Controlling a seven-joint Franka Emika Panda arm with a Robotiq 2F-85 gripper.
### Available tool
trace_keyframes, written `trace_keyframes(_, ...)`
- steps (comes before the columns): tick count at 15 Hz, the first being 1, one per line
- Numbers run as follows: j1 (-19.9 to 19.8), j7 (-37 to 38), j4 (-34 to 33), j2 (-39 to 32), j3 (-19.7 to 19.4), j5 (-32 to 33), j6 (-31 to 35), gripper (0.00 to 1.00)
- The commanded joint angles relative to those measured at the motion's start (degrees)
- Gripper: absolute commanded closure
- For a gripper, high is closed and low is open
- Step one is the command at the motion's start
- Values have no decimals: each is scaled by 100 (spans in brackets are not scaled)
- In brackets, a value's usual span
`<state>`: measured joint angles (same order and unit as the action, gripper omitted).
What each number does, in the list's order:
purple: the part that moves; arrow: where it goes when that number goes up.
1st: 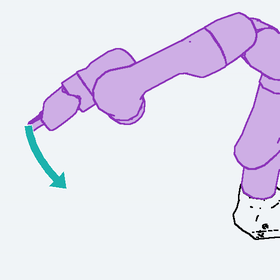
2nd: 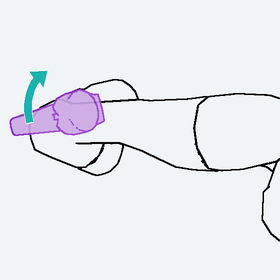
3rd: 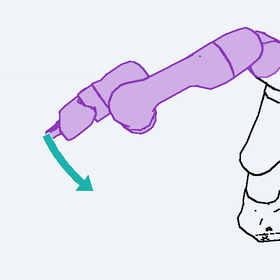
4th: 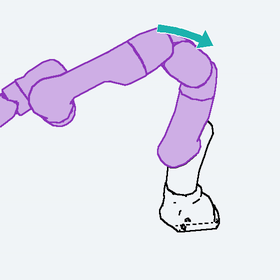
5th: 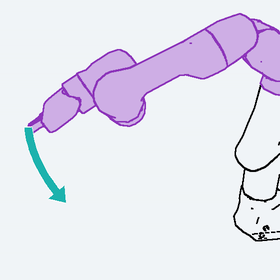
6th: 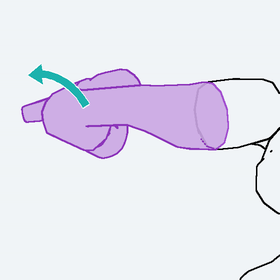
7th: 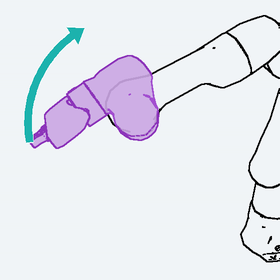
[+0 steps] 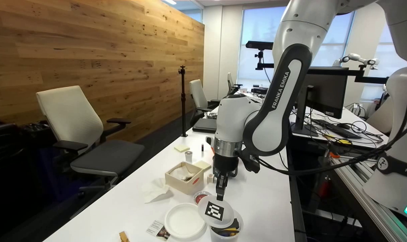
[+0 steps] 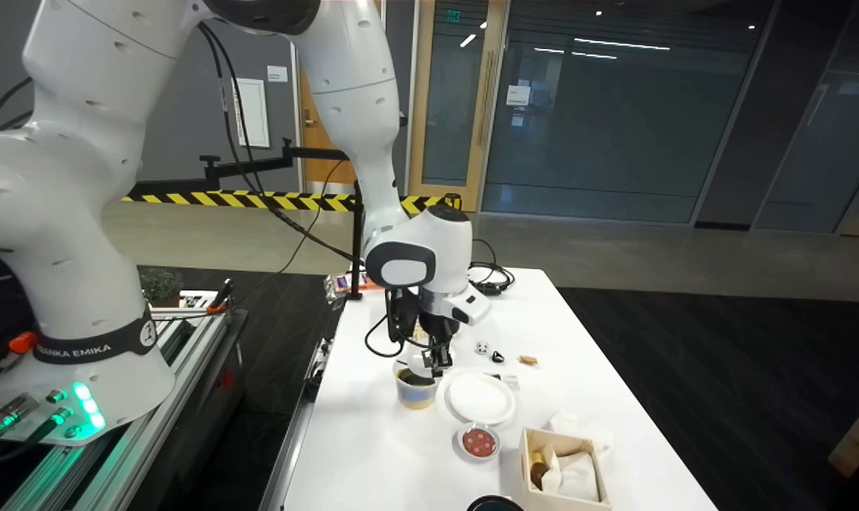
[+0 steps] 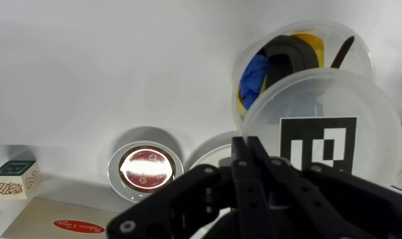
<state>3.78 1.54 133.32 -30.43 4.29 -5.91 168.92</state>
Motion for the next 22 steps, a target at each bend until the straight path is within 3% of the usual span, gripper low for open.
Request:
trace_keyframes(1,-28,45,-6,3,19,57,-16,99)
trace_keyframes(3,126,93,204,114,-155,179,-83,99)
trace_keyframes(12,137,-320,1060,601,-420,773,-428,99)
trace_keyframes(17,183,-617,706,891,-160,1045,-1120,99)
trace_keyframes(22,535,-601,-564,928,269,1026,-2749,99)
